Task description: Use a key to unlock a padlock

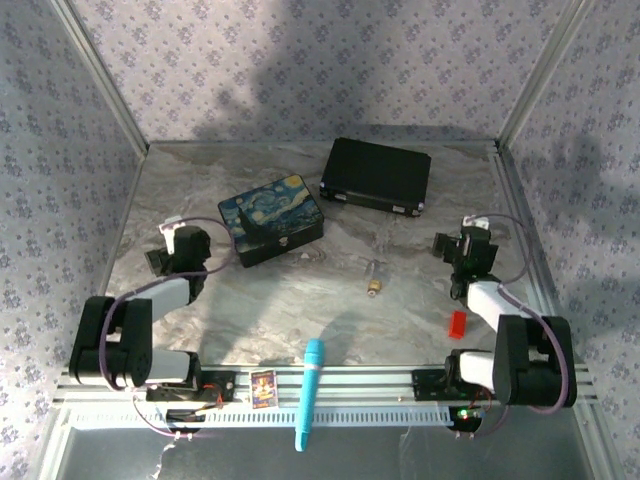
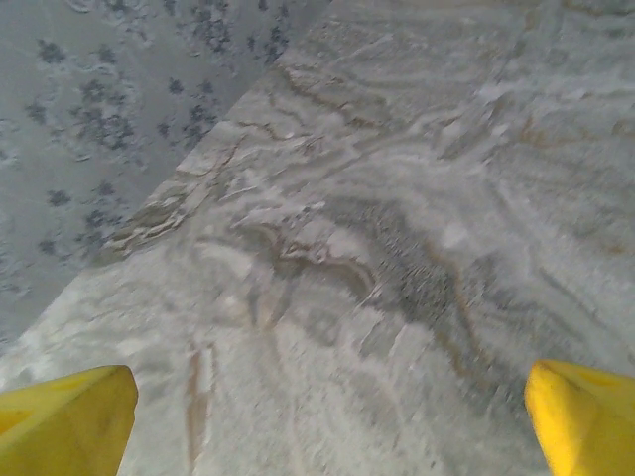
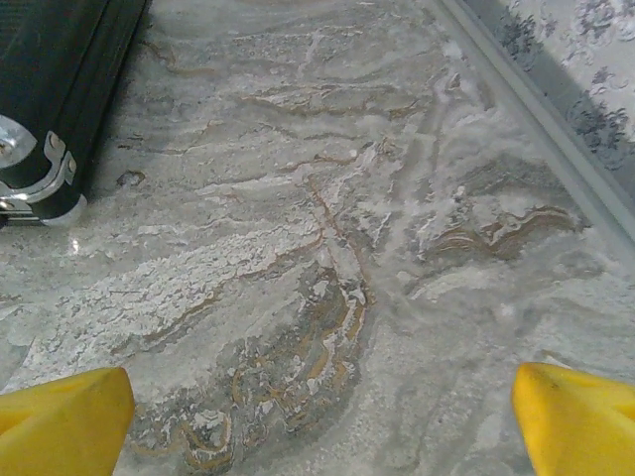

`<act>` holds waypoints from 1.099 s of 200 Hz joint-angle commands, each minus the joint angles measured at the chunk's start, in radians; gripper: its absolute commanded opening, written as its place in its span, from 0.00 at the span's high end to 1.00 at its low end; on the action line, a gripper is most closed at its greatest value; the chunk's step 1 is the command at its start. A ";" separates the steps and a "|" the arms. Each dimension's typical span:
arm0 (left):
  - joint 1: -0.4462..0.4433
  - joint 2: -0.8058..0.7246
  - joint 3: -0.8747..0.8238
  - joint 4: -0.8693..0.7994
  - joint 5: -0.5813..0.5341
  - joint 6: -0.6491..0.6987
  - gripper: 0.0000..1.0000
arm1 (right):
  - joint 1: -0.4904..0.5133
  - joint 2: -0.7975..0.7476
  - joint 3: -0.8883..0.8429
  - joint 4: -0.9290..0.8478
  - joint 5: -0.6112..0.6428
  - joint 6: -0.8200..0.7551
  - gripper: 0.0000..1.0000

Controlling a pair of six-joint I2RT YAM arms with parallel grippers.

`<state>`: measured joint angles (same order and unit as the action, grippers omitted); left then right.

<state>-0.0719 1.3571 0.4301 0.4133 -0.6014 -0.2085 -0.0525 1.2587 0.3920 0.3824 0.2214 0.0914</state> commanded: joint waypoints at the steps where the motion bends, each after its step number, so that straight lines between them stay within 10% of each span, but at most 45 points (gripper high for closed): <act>1: 0.049 0.042 0.021 0.193 0.087 0.027 0.00 | -0.007 0.066 -0.026 0.260 -0.041 -0.033 0.01; 109: 0.086 0.184 -0.023 0.433 0.505 0.162 0.00 | 0.023 0.256 0.016 0.372 -0.178 -0.119 0.01; 220: 0.082 0.177 -0.024 0.414 0.483 0.161 0.00 | 0.019 0.259 0.018 0.371 -0.181 -0.116 0.01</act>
<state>0.0067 1.5345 0.4046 0.7895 -0.1413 -0.0601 -0.0319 1.5112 0.3901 0.7376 0.0547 -0.0090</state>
